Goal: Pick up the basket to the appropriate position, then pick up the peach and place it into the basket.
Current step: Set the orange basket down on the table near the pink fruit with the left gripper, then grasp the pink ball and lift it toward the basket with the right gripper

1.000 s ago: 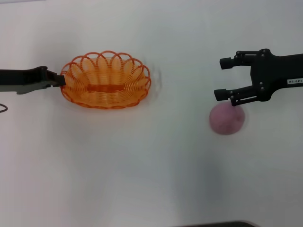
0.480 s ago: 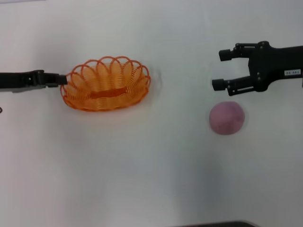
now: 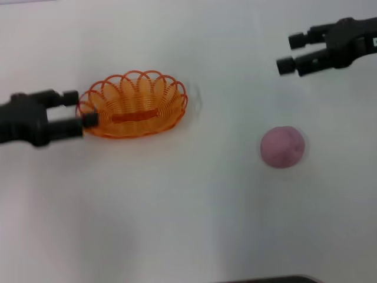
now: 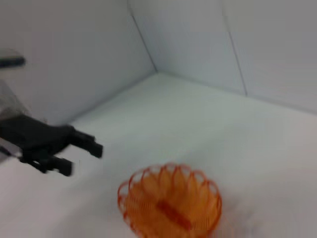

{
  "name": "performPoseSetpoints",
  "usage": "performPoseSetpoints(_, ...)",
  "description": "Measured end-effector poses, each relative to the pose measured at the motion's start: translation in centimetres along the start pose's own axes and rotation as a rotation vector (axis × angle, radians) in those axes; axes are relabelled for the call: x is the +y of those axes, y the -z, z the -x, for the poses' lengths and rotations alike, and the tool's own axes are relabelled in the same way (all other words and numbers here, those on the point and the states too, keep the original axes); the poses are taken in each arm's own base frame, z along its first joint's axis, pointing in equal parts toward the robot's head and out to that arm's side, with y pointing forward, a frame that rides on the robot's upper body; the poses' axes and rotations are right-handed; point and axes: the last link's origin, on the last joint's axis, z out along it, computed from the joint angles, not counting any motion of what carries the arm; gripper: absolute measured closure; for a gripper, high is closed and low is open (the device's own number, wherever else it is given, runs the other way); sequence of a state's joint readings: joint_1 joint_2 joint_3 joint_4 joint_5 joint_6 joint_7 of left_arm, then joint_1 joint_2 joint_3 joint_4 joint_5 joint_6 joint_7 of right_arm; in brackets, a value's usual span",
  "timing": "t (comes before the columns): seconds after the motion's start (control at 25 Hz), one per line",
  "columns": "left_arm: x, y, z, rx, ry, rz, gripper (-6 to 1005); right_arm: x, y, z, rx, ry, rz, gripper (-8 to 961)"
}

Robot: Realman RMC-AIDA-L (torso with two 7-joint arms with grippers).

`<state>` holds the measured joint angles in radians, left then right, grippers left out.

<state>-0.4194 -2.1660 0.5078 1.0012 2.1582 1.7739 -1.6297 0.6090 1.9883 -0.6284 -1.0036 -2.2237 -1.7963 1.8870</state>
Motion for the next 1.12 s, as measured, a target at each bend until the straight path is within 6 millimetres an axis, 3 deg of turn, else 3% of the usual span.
performPoseSetpoints(0.2,1.1,0.1,1.6,-0.003,-0.058,0.059,275,0.5,-0.2,0.7,0.308,0.044,-0.038,27)
performPoseSetpoints(0.44,2.1,0.0,2.4,0.002,-0.135,0.127,208,1.2,-3.3,0.1,0.623,0.036,-0.043,28)
performPoseSetpoints(0.8,1.0,-0.1,3.3,-0.037,-0.115,0.053,194,1.6,-6.8,-0.8,0.745,0.09,-0.08,46)
performPoseSetpoints(1.12,1.1,-0.4,3.9,-0.044,-0.093,0.056,195,1.2,-8.2,-1.5,0.742,0.105,-0.079,187)
